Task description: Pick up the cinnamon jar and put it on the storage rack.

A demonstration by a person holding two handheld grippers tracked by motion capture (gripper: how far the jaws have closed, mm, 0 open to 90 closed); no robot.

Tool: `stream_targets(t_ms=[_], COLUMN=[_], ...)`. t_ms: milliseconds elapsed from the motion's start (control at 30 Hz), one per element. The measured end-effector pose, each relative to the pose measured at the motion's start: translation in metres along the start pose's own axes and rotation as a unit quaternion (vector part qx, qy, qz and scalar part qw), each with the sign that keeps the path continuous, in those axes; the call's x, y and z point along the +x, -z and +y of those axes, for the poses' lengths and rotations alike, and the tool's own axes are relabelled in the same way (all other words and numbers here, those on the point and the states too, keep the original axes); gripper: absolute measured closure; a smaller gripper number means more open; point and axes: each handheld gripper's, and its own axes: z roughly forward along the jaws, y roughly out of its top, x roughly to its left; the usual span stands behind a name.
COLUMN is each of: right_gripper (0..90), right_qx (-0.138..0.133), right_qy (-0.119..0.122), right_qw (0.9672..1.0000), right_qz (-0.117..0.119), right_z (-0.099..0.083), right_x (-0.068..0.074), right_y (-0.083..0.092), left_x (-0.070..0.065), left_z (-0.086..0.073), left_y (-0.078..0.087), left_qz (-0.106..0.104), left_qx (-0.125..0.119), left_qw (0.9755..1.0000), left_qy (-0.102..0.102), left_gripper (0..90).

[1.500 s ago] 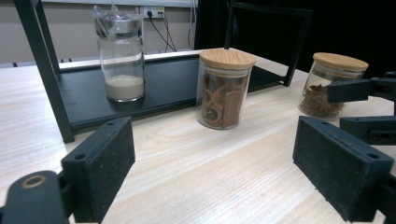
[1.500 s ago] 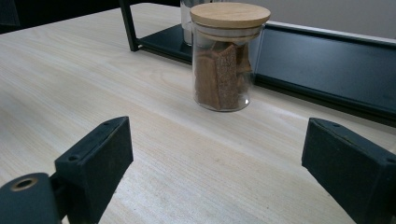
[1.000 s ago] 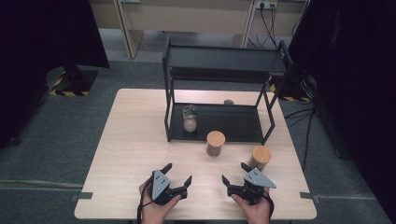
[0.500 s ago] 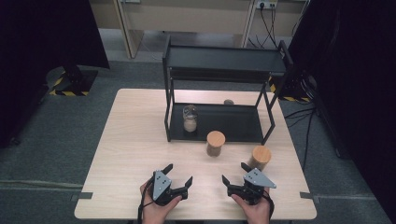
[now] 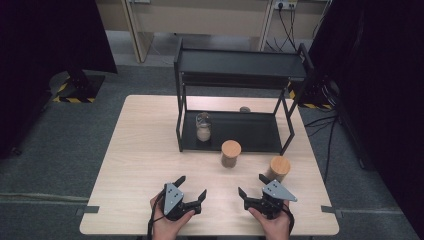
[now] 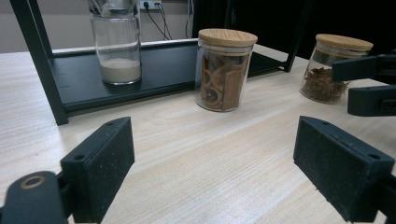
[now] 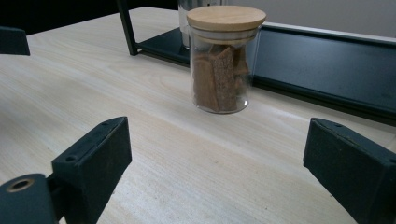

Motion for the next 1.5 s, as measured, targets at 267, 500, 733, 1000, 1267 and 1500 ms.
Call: stream_targets(t_ms=[267,500,733,1000,1267,1500], right_gripper=[7.8,7.8,8.3,9.1,10.6,12.2], right_qx=[-0.015,-0.019,-0.023,-0.017,-0.005,0.006], right_qy=[-0.003,0.004,0.009,0.001,-0.004,-0.01], right_qw=[0.9999,0.9998,0.9997,0.9998,0.9999,0.9999], right_qz=[0.005,0.007,0.001,-0.006,-0.009,-0.01], right_z=[0.011,0.023,0.038,0.046,0.052,0.052], right_x=[0.003,0.006,0.008,0.003,-0.002,-0.004], right_y=[0.0,-0.007,-0.025,-0.045,-0.068,-0.085], left_x=[-0.001,-0.001,-0.002,-0.001,-0.001,-0.002], left_z=[0.0,0.0,0.0,0.0,0.0,0.0], left_y=[0.0,0.001,0.0,0.0,0.001,0.001], left_qz=[-0.001,-0.004,-0.003,-0.004,-0.004,-0.005], left_qx=[0.002,0.004,0.003,0.005,0.004,0.003], left_qw=[1.0,1.0,1.0,1.0,1.0,1.0], left_qy=[-0.001,-0.001,-0.007,-0.003,-0.003,-0.008], left_gripper=[12.0,12.1,12.1,12.0,12.0,12.0])
